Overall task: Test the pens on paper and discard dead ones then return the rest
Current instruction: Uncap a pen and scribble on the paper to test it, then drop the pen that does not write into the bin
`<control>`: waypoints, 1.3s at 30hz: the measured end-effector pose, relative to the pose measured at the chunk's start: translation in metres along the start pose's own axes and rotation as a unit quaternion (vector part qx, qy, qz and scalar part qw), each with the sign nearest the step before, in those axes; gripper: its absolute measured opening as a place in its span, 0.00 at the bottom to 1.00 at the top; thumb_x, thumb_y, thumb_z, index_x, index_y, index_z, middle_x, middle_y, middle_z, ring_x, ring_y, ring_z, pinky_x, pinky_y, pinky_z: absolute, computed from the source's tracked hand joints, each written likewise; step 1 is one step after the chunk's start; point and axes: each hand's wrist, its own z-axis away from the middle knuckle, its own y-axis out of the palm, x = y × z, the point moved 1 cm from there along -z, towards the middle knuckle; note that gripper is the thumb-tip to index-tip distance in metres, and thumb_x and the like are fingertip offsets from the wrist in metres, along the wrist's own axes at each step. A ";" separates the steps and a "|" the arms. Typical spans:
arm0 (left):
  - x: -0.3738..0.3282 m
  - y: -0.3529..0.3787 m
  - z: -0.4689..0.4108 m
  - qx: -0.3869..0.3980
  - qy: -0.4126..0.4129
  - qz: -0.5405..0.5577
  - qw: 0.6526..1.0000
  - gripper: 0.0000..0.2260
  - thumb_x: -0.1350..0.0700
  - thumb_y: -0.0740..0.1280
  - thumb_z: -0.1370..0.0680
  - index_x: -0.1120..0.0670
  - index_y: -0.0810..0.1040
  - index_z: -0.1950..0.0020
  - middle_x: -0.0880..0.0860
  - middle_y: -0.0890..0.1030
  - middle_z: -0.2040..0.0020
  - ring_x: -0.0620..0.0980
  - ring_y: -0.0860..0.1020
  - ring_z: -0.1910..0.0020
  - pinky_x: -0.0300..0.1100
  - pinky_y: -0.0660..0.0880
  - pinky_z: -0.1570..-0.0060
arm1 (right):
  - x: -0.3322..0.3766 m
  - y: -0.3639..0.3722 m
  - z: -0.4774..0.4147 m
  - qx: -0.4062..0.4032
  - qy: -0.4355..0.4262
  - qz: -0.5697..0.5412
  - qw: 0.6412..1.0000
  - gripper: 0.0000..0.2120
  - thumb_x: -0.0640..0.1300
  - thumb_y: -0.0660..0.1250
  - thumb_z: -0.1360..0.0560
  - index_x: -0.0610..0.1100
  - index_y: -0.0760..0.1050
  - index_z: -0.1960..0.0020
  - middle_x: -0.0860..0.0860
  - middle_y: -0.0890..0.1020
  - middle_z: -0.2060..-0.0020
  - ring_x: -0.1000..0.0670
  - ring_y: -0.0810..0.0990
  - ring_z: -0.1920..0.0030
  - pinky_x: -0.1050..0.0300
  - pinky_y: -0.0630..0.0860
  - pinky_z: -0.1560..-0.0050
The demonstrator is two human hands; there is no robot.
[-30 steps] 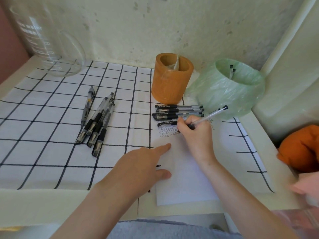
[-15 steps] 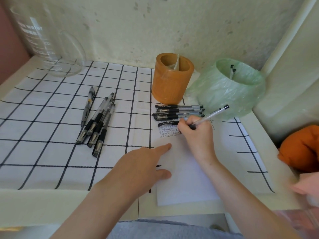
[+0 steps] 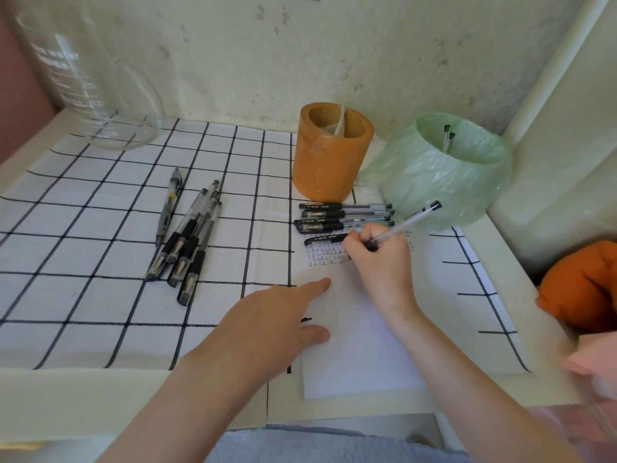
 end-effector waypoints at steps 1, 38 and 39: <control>-0.001 0.000 0.000 -0.006 0.001 0.009 1.000 0.25 0.46 0.58 0.21 0.37 0.53 0.26 0.53 0.77 0.48 0.51 0.76 0.51 0.39 0.68 0.58 | 0.000 0.000 0.000 0.000 0.003 0.000 1.000 0.19 0.35 0.66 0.28 0.43 0.62 0.73 0.53 0.63 0.79 0.57 0.60 0.74 0.67 0.59 0.73; -0.018 -0.028 0.001 -0.212 0.028 0.243 0.946 0.08 0.48 0.64 0.24 0.47 0.75 0.63 0.44 0.76 0.73 0.42 0.73 0.71 0.29 0.68 0.70 | 0.065 -0.041 0.025 0.207 0.138 -0.294 0.923 0.10 0.45 0.66 0.29 0.37 0.75 0.55 0.44 0.81 0.70 0.49 0.79 0.71 0.62 0.70 0.74; -0.018 -0.027 0.000 -0.198 0.022 0.253 0.947 0.09 0.47 0.61 0.23 0.46 0.75 0.61 0.41 0.76 0.72 0.41 0.73 0.69 0.31 0.68 0.68 | 0.064 -0.042 0.024 0.199 0.138 -0.291 0.926 0.10 0.45 0.66 0.30 0.38 0.75 0.56 0.44 0.82 0.70 0.49 0.79 0.71 0.62 0.70 0.74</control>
